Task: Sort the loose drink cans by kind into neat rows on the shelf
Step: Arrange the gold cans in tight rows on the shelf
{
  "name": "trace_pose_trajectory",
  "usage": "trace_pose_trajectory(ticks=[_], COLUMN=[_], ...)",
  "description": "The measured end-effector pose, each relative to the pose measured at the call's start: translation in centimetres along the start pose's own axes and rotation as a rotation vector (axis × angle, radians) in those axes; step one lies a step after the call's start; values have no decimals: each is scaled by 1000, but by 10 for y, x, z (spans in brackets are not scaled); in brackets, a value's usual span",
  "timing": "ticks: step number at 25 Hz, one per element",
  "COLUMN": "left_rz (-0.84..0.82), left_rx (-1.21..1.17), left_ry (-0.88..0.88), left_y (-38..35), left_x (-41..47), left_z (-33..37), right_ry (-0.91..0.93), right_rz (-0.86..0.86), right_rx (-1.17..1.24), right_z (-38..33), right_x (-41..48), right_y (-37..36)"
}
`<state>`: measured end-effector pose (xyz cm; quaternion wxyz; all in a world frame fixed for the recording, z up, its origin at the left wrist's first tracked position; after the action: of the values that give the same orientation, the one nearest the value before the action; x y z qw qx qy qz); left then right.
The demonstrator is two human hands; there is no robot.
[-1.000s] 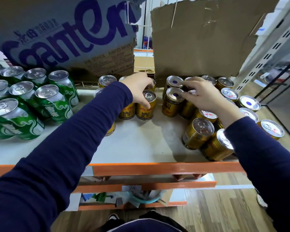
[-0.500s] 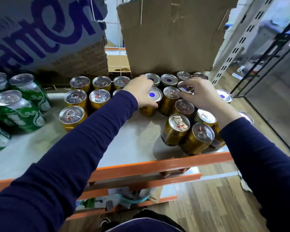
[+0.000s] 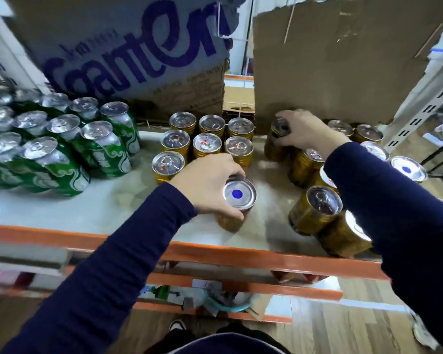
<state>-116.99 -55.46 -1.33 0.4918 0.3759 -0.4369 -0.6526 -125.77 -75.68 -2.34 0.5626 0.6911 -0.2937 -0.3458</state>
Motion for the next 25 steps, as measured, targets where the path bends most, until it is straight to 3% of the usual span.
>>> trace_pose_trajectory(ticks=[5, 11, 15, 18, 22, 25], left_rz=[65, 72, 169, 314, 322, 300], left_rx=[-55, -61, -229, -362, -513, -531], left_ry=[62, 61, 150, 209, 240, 224], left_y=[6, 4, -13, -29, -48, -49], left_x=[-22, -20, -30, -46, -49, -50], left_z=[-33, -46, -55, -58, -69, -68], right_ry=[109, 234, 124, 44, 67, 116], right_rz=[49, -198, -153, -245, -450, -396], right_rx=[-39, 110, 189, 132, -18, -74], right_z=[-22, -67, -55, -38, -55, -74], right_x=[-26, -84, -90, -98, -105, -101], right_y=[26, 0, -12, -23, -58, -73])
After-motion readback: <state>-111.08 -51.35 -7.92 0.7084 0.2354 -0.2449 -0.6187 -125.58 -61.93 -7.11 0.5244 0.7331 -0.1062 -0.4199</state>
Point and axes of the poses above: each hand's wrist, its own x-axis towards the middle knuckle, its own y-axis out of the back of the hand, z = x × y, the point moved 10 cm from there along x, towards the middle knuckle, and after that the axes turned 4 degrees about -z, right-handed, at the moved point
